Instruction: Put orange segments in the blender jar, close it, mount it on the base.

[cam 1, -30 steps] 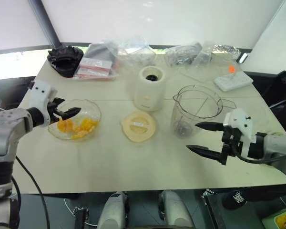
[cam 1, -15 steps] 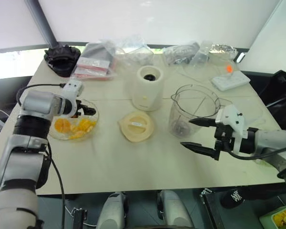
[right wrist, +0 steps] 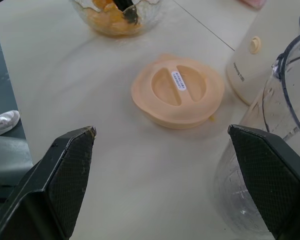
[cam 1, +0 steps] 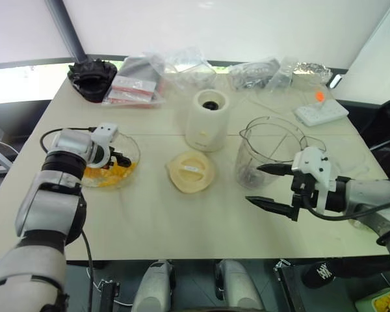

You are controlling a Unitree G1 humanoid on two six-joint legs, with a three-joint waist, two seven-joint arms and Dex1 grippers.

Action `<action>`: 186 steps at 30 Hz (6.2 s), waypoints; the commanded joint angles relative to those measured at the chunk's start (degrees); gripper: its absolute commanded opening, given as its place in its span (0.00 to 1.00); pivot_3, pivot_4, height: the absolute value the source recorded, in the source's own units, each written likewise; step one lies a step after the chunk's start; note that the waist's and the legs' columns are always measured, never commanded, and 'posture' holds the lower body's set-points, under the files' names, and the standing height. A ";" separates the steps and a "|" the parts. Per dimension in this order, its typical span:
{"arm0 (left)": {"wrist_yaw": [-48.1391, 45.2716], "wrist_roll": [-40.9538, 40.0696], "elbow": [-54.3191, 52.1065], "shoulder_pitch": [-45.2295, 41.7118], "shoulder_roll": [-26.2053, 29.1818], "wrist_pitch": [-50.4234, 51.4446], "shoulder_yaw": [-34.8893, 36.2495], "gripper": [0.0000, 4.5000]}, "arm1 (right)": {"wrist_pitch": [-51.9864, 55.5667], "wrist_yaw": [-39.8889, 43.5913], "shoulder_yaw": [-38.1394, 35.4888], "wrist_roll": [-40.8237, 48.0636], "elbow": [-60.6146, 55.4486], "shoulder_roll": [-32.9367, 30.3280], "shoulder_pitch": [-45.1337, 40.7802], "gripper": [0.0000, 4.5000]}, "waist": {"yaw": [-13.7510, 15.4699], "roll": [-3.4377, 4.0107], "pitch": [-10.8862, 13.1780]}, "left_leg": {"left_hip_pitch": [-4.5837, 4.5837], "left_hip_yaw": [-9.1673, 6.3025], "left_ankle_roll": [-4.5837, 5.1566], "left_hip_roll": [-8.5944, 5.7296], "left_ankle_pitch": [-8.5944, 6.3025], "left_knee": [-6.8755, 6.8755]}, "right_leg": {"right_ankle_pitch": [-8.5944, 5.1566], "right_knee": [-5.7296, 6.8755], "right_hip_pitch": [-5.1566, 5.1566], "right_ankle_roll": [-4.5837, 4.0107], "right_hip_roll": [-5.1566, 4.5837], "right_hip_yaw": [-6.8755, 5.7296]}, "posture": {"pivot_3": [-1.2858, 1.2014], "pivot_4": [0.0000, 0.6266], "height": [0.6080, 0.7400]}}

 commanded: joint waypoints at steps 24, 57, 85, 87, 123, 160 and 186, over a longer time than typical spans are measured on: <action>-3.80 4.82 1.39 -0.82 -0.58 2.48 1.87 0.90 | -2.06 -0.90 -0.93 -2.54 -1.14 0.88 -0.22 0.99 | -0.05 0.00 -0.01 | -0.05 -0.02 0.00 0.07 -0.01 0.59 | 0.04 0.14 0.17 -0.03 -0.01 0.00 | 0.52 0.24 1.00; -2.87 4.12 -2.32 1.64 0.05 3.06 5.06 0.03 | -2.09 -1.08 -0.66 -3.63 -1.18 1.46 -0.24 1.00 | -0.05 0.00 -0.01 | -0.06 -0.03 0.00 0.07 -0.01 0.60 | 0.05 0.15 0.18 -0.04 -0.01 0.00 | 0.52 0.24 1.00; 5.02 -6.75 -31.32 11.34 4.63 20.34 14.19 0.03 | -4.18 0.67 3.53 -5.60 2.53 2.74 -2.90 1.00 | 0.02 -0.04 0.02 | 0.02 -0.23 -0.01 0.06 -0.01 0.68 | 0.06 0.20 0.29 -0.06 0.03 -0.07 | 0.52 0.24 1.00; 0.94 -4.30 -26.65 9.15 6.03 14.05 7.63 0.03 | -4.45 1.17 4.12 -6.17 3.20 2.71 -3.43 1.00 | -0.01 -0.04 0.02 | 0.00 -0.15 -0.01 0.07 -0.01 0.66 | 0.06 0.15 0.28 -0.07 0.01 -0.07 | 0.52 0.24 1.00; -37.19 14.39 -7.31 -2.27 5.97 -12.18 -9.87 0.64 | -5.02 2.09 5.64 -8.37 3.19 3.52 -3.06 1.00 | 0.01 -0.06 0.03 | -0.50 -0.13 0.00 0.11 -0.01 0.74 | 0.06 0.09 -0.08 -0.08 -0.02 -0.10 | 0.52 0.24 1.00; -44.83 28.73 9.74 -5.60 4.69 -51.88 -18.17 0.64 | -5.33 0.09 6.28 -10.09 1.67 5.25 -1.87 1.00 | -0.02 -0.06 0.03 | -0.59 -0.15 0.01 0.08 -0.01 0.82 | 0.07 0.12 -0.12 -0.06 0.00 -0.15 | 0.52 0.24 1.00; -36.66 34.14 13.97 -4.35 3.20 -56.77 -17.82 0.64 | -5.61 -1.53 6.48 -10.39 1.47 5.51 -2.09 1.00 | 0.03 -0.06 0.03 | -0.58 -0.17 0.01 0.08 -0.01 0.85 | 0.11 0.18 -0.10 0.00 0.01 -0.16 | 0.52 0.24 1.00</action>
